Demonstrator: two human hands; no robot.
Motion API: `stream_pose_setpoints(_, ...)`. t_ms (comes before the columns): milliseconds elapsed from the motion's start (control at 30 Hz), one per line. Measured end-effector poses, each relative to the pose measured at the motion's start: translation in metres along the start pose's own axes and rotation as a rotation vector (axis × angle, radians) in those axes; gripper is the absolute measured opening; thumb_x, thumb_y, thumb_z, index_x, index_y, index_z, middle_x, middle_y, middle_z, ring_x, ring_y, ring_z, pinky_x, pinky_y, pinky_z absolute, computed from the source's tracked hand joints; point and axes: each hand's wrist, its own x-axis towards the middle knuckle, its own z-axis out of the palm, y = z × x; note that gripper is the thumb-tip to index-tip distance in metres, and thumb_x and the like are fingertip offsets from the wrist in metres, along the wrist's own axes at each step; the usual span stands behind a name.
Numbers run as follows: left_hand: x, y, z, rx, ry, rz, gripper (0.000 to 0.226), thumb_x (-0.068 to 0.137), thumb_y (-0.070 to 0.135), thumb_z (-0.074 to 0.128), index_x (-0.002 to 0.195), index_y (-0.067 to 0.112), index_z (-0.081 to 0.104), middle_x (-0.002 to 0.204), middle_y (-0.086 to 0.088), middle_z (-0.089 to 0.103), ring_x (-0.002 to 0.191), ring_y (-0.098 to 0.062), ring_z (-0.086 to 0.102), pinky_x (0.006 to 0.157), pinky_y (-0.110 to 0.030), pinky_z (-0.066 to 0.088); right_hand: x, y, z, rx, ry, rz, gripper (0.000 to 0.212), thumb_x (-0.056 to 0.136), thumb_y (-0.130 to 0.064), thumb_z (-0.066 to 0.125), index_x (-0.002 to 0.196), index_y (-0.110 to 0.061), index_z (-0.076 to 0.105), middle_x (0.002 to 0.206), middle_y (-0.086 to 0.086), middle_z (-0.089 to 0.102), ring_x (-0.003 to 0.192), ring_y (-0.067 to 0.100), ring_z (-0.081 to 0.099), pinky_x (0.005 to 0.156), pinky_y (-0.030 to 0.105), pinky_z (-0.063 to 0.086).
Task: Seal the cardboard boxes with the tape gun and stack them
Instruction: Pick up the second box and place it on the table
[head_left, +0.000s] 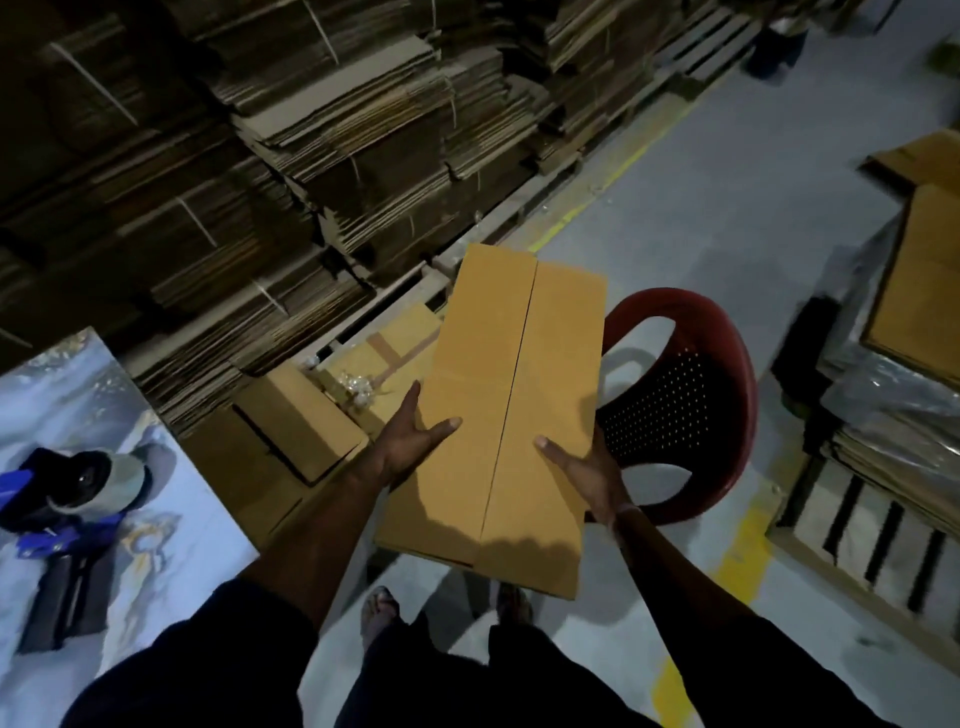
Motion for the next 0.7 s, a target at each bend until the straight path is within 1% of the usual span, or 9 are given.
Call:
stream_pose_setpoints(100, 0.005, -0.003, 0.007, -0.044, -0.003, -0.024, 0.115, 0.076, 0.052, 0.087, 0.162, 0.045, 0.012, 0.172, -0.002, 0.016, 0.158, -0.029, 0.016, 0.122, -0.052, 0.03, 0.008, 0.005, 0.001, 0.117, 0.009, 0.032, 0.127, 0.067, -0.069, 0.087, 0.165, -0.041, 0.011, 0.172, -0.011, 0.017, 0.158, 0.021, 0.018, 0.127, 0.049, 0.023)
stream_pose_setpoints(133, 0.005, -0.003, 0.008, -0.04, 0.002, -0.021, 0.116, 0.075, 0.053, 0.088, 0.162, 0.045, 0.012, 0.172, -0.004, 0.018, 0.157, -0.031, 0.019, 0.122, -0.053, 0.032, 0.008, 0.003, 0.002, 0.163, 0.004, 0.025, 0.12, 0.069, -0.063, 0.089, 0.163, -0.044, 0.017, 0.169, -0.012, 0.024, 0.155, 0.021, 0.023, 0.126, 0.049, 0.026)
stream_pose_setpoints(200, 0.003, -0.002, 0.01, -0.027, 0.026, -0.014, 0.117, 0.074, 0.054, 0.088, 0.163, 0.044, 0.013, 0.17, -0.013, 0.02, 0.154, -0.035, 0.026, 0.121, -0.052, 0.033, 0.007, -0.002, 0.0, 0.23, -0.041, -0.04, 0.091, 0.075, -0.049, 0.091, 0.147, -0.057, 0.035, 0.152, -0.017, 0.047, 0.143, 0.017, 0.042, 0.121, 0.047, 0.035)
stream_pose_setpoints(267, -0.002, 0.0, 0.009, -0.036, 0.029, 0.002, 0.118, 0.074, 0.055, 0.089, 0.163, 0.045, 0.013, 0.171, -0.009, 0.019, 0.155, -0.033, 0.025, 0.122, -0.052, 0.031, 0.006, -0.009, -0.004, 0.254, -0.097, -0.108, 0.081, 0.074, -0.047, 0.092, 0.138, -0.062, 0.045, 0.142, -0.019, 0.059, 0.134, 0.015, 0.053, 0.116, 0.048, 0.043)
stream_pose_setpoints(367, -0.017, 0.003, 0.005, -0.098, 0.024, 0.047, 0.122, 0.067, 0.058, 0.094, 0.16, 0.053, 0.014, 0.171, 0.007, 0.021, 0.156, -0.024, 0.022, 0.123, -0.054, 0.03, 0.005, -0.023, -0.011, 0.27, -0.145, -0.163, 0.092, 0.068, -0.052, 0.095, 0.145, -0.053, 0.046, 0.14, -0.012, 0.064, 0.13, 0.018, 0.061, 0.109, 0.053, 0.051)
stream_pose_setpoints(500, -0.057, 0.016, 0.003, -0.116, 0.138, 0.154, 0.105, 0.084, 0.037, 0.086, 0.163, 0.04, 0.018, 0.159, 0.016, 0.036, 0.141, -0.004, 0.038, 0.118, -0.035, 0.033, -0.002, -0.053, -0.016, 0.219, -0.177, -0.196, 0.101, 0.064, -0.056, 0.097, 0.148, -0.056, 0.041, 0.144, -0.014, 0.061, 0.132, 0.018, 0.06, 0.107, 0.052, 0.052)
stream_pose_setpoints(600, -0.096, 0.028, -0.007, -0.049, 0.255, 0.227, 0.103, 0.084, 0.046, 0.084, 0.162, 0.043, 0.018, 0.155, 0.028, 0.031, 0.141, 0.002, 0.032, 0.117, -0.034, 0.033, -0.012, -0.081, -0.014, 0.168, -0.231, -0.262, 0.101, 0.065, -0.055, 0.097, 0.149, -0.056, 0.04, 0.147, -0.014, 0.059, 0.134, 0.016, 0.058, 0.11, 0.048, 0.051)
stream_pose_setpoints(667, -0.121, 0.034, -0.018, -0.058, 0.293, 0.29, 0.096, 0.085, 0.046, 0.082, 0.161, 0.046, 0.023, 0.146, 0.038, 0.043, 0.134, 0.009, 0.044, 0.11, -0.026, 0.039, -0.022, -0.104, -0.008, 0.132, -0.256, -0.274, 0.109, 0.06, -0.061, 0.097, 0.151, -0.058, 0.036, 0.15, -0.015, 0.056, 0.137, 0.018, 0.055, 0.112, 0.048, 0.048)
stream_pose_setpoints(700, -0.134, 0.036, -0.024, -0.067, 0.307, 0.32, 0.091, 0.087, 0.043, 0.081, 0.16, 0.045, 0.026, 0.142, 0.038, 0.05, 0.13, 0.01, 0.049, 0.108, -0.026, 0.042, -0.032, -0.117, -0.005, 0.101, -0.265, -0.278, 0.113, 0.058, -0.065, 0.096, 0.152, -0.059, 0.033, 0.151, -0.016, 0.055, 0.139, 0.018, 0.054, 0.113, 0.047, 0.047)
